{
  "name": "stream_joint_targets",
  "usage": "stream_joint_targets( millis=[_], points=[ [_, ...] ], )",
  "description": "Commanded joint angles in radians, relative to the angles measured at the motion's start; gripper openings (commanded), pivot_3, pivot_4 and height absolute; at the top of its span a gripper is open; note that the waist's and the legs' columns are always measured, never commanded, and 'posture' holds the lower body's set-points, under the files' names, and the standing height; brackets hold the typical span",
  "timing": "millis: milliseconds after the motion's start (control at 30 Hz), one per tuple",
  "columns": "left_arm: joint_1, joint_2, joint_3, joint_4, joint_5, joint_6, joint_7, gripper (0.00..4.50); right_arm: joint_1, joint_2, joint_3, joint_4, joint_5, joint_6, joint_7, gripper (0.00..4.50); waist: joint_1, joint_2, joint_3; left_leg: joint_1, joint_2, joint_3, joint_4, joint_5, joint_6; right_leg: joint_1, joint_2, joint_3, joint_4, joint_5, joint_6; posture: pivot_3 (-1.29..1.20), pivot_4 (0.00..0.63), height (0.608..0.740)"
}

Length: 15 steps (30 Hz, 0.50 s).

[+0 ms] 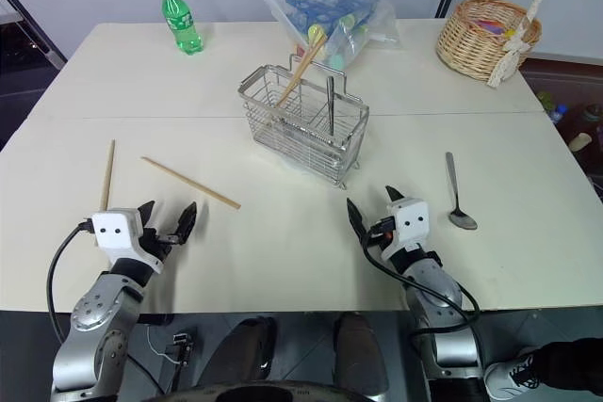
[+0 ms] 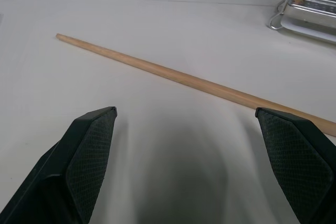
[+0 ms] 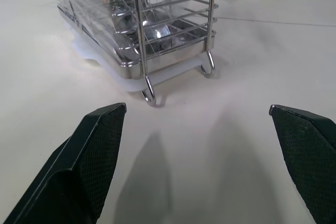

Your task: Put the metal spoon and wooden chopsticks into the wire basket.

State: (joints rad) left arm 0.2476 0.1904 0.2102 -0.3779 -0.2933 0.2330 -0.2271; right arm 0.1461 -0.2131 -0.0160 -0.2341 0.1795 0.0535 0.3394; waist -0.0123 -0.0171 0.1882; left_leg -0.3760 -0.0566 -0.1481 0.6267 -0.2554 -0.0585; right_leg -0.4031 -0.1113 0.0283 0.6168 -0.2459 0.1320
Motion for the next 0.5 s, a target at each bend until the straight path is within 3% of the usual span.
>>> stream_joint_targets(
  millis=[33, 500],
  points=[
    [0.006, 0.001, -0.001, -0.052, -0.005, 0.003, 0.006, 4.45, -0.006, 0.002, 0.000, -0.029, 0.004, -0.006, -0.001, 4.50, 0.000, 0.000, 0.000, 0.000, 0.000, 0.000, 0.000, 0.000, 0.000, 0.000, 0.000, 0.000, 0.000, 0.000, 0.000, 0.00, 0.150, 0.740],
    [0.003, 0.005, 0.001, -0.072, -0.011, 0.024, 0.007, 4.45, -0.005, 0.004, 0.000, -0.035, 0.001, -0.002, -0.009, 4.50, 0.000, 0.000, 0.000, 0.000, 0.000, 0.000, 0.000, 0.000, 0.000, 0.000, 0.000, 0.000, 0.000, 0.000, 0.000, 0.00, 0.150, 0.740]
  ],
)
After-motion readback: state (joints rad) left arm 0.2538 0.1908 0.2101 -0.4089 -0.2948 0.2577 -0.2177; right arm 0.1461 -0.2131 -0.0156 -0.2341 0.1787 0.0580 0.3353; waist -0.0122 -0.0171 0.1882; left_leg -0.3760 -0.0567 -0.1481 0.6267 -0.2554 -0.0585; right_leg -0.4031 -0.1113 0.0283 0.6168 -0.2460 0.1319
